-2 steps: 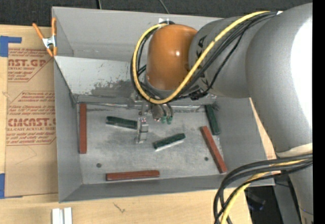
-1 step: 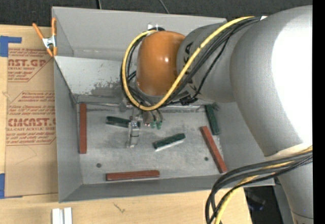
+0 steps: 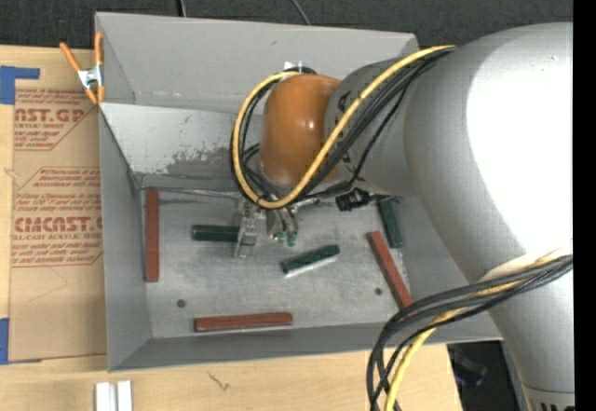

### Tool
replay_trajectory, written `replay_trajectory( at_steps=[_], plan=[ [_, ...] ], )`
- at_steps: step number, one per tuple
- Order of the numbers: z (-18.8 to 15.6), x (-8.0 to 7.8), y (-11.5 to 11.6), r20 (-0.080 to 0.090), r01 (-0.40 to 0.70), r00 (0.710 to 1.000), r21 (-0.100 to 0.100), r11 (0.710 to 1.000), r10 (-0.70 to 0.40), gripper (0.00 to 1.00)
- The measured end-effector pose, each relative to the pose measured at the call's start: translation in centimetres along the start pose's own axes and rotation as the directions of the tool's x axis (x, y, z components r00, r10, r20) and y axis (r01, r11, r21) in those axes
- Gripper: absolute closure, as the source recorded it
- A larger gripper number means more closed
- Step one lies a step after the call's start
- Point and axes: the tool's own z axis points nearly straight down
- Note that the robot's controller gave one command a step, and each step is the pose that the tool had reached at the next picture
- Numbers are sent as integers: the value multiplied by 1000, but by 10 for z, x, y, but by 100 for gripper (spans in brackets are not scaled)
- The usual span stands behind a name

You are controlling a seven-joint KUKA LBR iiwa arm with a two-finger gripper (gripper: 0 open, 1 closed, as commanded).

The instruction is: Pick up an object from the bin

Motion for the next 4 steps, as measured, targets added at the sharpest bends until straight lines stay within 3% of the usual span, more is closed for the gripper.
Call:
replay_trajectory(
  at_steps=[1, 2, 3, 4],
  plan=[
    [0, 0, 0, 0, 0, 1000, 0, 1000, 0, 100],
    [-43, 4, -5, -6, -23, 1000, 2, 1000, 23, 100],
    [-139, 4, -13, 1, 25, 1000, 1, 1000, -25, 100],
    [-139, 4, -13, 1, 25, 1000, 1, 1000, -25, 100]
  ],
)
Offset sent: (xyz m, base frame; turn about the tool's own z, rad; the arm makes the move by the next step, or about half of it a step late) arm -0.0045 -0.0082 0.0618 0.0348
